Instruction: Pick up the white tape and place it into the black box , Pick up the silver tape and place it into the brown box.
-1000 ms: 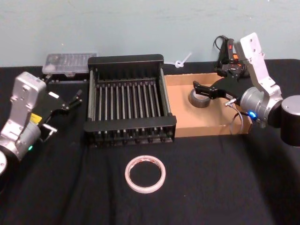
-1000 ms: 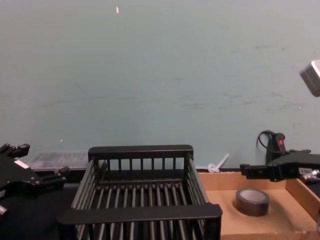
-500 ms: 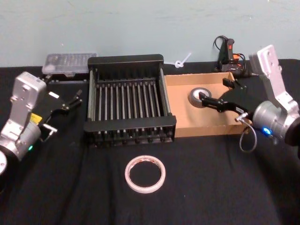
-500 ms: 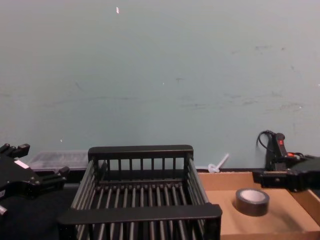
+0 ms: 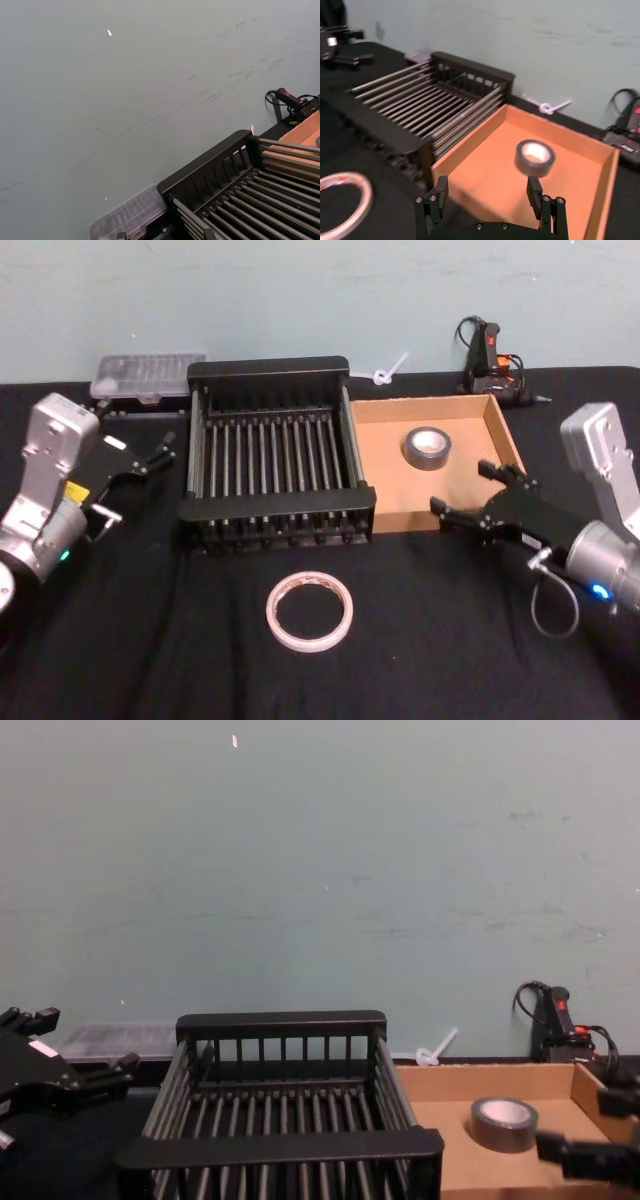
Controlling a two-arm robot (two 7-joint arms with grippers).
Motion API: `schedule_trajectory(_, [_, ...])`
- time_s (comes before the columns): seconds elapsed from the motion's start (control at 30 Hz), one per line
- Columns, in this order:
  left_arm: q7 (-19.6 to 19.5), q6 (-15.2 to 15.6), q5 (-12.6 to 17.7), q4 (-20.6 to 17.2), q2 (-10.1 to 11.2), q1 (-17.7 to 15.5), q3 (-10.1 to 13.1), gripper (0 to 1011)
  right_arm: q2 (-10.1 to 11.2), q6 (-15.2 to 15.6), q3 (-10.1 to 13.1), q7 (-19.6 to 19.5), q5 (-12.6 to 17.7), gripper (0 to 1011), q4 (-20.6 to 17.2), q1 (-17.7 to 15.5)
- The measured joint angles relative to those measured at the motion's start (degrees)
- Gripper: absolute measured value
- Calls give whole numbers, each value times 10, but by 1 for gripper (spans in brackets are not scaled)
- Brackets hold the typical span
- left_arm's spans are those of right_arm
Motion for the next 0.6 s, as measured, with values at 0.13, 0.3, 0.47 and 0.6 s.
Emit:
schedule_trajectory(0.13, [0,0,0,0,0,0,0,1001,16,-11,-8,13,8,1002,-14,-20])
schedule_trajectory(0.3, [0,0,0,0,0,0,0,1001,25,-29,-27,29,13,1002,-17,-26])
schedule_trajectory(0.47, [0,0,0,0,0,0,0,1001,28,-42,-50,46,13,1002,-13,-18])
schedule_trajectory(0.6, [0,0,0,0,0,0,0,1001,28,-47,-72,60,10,1003,-7,-6])
